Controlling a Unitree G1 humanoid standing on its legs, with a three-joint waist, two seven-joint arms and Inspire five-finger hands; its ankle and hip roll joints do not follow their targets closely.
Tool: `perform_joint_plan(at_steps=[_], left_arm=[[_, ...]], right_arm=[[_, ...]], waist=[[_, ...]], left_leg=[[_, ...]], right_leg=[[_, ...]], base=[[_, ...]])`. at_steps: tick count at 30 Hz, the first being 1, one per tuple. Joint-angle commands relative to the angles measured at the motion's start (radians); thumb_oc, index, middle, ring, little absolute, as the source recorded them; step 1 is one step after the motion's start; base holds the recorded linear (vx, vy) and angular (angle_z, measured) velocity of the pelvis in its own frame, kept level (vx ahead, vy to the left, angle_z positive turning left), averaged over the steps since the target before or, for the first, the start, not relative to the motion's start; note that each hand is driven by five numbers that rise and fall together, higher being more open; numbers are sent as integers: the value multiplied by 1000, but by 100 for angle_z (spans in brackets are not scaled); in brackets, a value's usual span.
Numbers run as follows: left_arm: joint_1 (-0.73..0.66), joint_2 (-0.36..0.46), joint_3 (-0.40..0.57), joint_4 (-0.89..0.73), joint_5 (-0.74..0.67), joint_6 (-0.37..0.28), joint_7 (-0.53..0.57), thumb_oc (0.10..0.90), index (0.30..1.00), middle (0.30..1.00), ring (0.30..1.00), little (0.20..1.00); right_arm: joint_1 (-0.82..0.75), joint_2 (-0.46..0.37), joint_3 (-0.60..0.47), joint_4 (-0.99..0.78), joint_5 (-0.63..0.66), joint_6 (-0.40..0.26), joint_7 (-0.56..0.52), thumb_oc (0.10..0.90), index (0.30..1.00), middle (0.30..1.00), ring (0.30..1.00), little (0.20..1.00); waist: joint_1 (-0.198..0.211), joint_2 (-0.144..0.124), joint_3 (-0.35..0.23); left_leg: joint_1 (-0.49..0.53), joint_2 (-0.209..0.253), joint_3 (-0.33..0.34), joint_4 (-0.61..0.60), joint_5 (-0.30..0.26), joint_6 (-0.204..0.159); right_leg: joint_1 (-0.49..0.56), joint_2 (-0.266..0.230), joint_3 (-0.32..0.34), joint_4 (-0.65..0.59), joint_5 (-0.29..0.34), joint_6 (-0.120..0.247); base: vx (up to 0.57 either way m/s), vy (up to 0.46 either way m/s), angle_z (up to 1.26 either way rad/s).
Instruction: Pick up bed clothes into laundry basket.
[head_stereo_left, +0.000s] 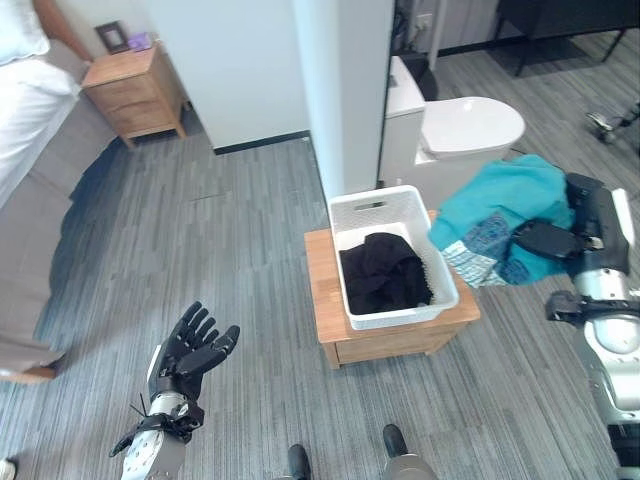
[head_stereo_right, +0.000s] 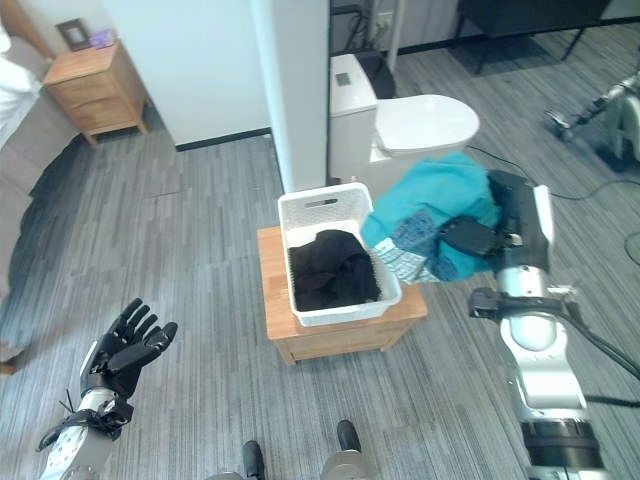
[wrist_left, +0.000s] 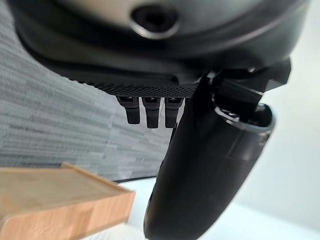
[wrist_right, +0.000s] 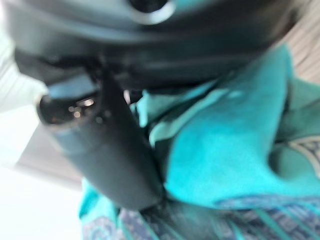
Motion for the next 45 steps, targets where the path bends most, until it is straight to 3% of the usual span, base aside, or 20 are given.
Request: perform_joint_plan(at_steps=[1, 6, 16, 25, 34, 43, 44, 45], left_arm=[[-126, 56, -18, -93, -32, -108, -60, 800, 900, 900, 900, 900], [-145, 74, -60, -100, -56, -113, -70, 800, 900, 900, 900, 900], [-184, 86, -111, -65, -50, -97, -72, 800, 900, 900, 900, 900], [-200, 75, -104, -47, -46, -108, -49, 800, 900, 900, 900, 900], [-197, 80, -94, -47, -54, -118, -36, 800, 900, 900, 900, 900], [-199, 73, -97, -45, -51, -118, -31, 800, 900, 900, 900, 900], [-216, 78, -103, -43, -51, -130, -24, 800, 900, 900, 900, 900], [-214, 80, -100, -45, -53, -131, -23, 800, 900, 900, 900, 900]], right_arm=[[-255, -60, 44, 40, -16, -76, -46, 400, 300, 300, 300, 300], [-519, -137, 228, 210, -25, -43, -68, 400, 300, 300, 300, 300], [-751, -94, 411, 374, -75, 18, -73, 400, 300, 300, 300, 300], [-768, -39, 459, 525, -128, 64, -68, 400, 300, 300, 300, 300], [-823, 13, 474, 732, -74, 77, -70, 400, 300, 300, 300, 300], [-830, 45, 485, 772, -74, 77, -65, 400, 300, 300, 300, 300], [-860, 122, 506, 918, -48, 84, -38, 400, 300, 300, 300, 300], [-876, 121, 521, 930, -60, 87, -32, 400, 300, 300, 300, 300]], waist=[[2, -27, -98], [32, -37, -98], [52, -41, -82], [66, -31, -62], [82, -10, -42], [85, -2, -34], [105, 26, -7], [108, 30, -6]], left_leg=[[6, -24, 22, 2, -32, -6], [1, -29, 22, 2, -30, -6], [-25, -36, 18, 2, -26, 0], [-58, -51, 13, 2, -22, 5], [-91, -59, 13, 2, -15, 6], [-101, -60, 13, 2, -13, 6], [-133, -65, 6, 2, 1, 4], [-139, -65, 5, 2, 4, 3]], right_leg=[[36, 55, -22, 37, -145, -47], [36, 49, -19, 32, -138, -44], [15, 41, -17, 28, -128, -38], [-10, 25, -25, 26, -120, -29], [-41, 20, -20, 20, -107, -23], [-51, 19, -18, 21, -105, -23], [-84, 18, -17, 18, -92, -22], [-90, 19, -15, 17, -90, -21]], base=[[-3, 8, 17], [2, 8, 4], [0, 12, -2], [2, 8, 1], [0, 0, 0], [-5, -2, -1], [-57, -22, -2], [-68, -21, -9]])
